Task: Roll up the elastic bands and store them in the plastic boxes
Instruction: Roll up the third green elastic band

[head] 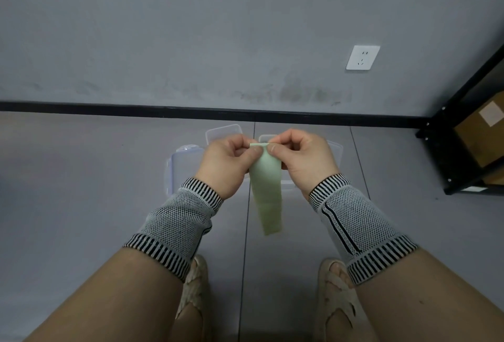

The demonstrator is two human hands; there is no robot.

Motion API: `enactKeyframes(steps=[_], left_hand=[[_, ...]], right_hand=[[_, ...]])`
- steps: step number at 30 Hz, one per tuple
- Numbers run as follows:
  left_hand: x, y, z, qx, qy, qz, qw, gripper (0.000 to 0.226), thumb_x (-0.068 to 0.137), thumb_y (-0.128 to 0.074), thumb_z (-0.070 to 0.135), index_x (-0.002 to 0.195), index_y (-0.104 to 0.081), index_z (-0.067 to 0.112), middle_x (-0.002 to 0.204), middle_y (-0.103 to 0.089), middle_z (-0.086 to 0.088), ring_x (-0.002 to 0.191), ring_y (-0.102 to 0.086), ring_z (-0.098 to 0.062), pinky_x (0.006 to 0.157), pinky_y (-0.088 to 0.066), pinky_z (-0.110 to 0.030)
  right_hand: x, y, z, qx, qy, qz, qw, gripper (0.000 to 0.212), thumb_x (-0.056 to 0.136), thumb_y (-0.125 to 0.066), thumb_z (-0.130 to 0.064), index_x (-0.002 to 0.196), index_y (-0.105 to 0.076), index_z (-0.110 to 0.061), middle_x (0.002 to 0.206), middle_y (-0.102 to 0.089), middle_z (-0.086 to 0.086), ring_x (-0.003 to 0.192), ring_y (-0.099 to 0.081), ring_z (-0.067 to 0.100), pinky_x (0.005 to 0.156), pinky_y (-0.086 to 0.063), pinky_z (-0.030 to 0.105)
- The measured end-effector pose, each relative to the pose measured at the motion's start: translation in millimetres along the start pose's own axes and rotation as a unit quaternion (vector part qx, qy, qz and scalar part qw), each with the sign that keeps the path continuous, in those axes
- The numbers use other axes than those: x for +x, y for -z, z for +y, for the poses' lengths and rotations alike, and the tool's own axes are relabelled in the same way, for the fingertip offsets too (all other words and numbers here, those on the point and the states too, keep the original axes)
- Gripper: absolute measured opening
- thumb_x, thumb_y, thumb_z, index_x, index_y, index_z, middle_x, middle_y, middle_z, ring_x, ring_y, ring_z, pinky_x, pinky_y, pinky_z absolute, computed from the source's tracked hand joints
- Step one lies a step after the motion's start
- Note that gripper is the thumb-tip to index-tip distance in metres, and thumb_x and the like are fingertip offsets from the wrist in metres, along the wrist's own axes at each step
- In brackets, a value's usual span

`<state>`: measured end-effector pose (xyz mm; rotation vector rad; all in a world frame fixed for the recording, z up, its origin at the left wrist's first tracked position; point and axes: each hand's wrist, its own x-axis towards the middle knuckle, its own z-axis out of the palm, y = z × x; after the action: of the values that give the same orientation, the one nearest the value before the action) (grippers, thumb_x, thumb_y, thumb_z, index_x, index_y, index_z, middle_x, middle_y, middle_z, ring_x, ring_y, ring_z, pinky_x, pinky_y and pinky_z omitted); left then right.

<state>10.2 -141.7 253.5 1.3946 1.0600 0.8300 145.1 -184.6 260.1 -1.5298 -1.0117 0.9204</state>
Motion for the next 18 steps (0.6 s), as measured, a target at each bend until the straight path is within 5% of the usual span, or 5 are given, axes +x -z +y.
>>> enactKeyframes(steps=[7,11,18], left_hand=[[6.1,-2.5,1.8,0.021,0.012,-0.004,1.000,0.017,0.088,-0.061,0.010,0.073,-0.064,0.018,0.062,-0.066,0.001,0.065,-0.060,-0.017,0.076,-0.051,-0.041],[5.0,-1.4,4.9,0.004,0.028,-0.027,0.999,0.008,0.077,-0.067,0.020,0.077,-0.068,0.012,0.073,-0.067,-0.010,0.073,-0.061,-0.022,0.080,-0.052,-0.043],[3.4,3.2,11.0,-0.031,0.067,-0.032,0.997,0.015,0.086,-0.060,0.005,0.072,-0.063,0.007,0.068,-0.060,-0.010,0.063,-0.055,-0.018,0.063,-0.048,-0.028]], right_hand=[[-0.2,1.5,-4.4,-0.044,0.029,-0.014,0.999,0.020,0.079,-0.069,-0.006,0.070,-0.066,-0.023,0.073,-0.062,0.013,0.065,-0.053,0.018,0.066,-0.049,0.033],[0.5,-0.1,-4.2,-0.047,0.045,-0.003,0.998,0.025,0.078,-0.069,-0.004,0.066,-0.066,-0.025,0.081,-0.064,0.029,0.065,-0.051,0.020,0.065,-0.050,0.040],[-0.9,1.6,-3.8,-0.012,0.049,-0.025,0.998,0.022,0.082,-0.064,0.001,0.077,-0.068,-0.020,0.086,-0.069,0.021,0.072,-0.061,0.026,0.076,-0.055,0.041]])
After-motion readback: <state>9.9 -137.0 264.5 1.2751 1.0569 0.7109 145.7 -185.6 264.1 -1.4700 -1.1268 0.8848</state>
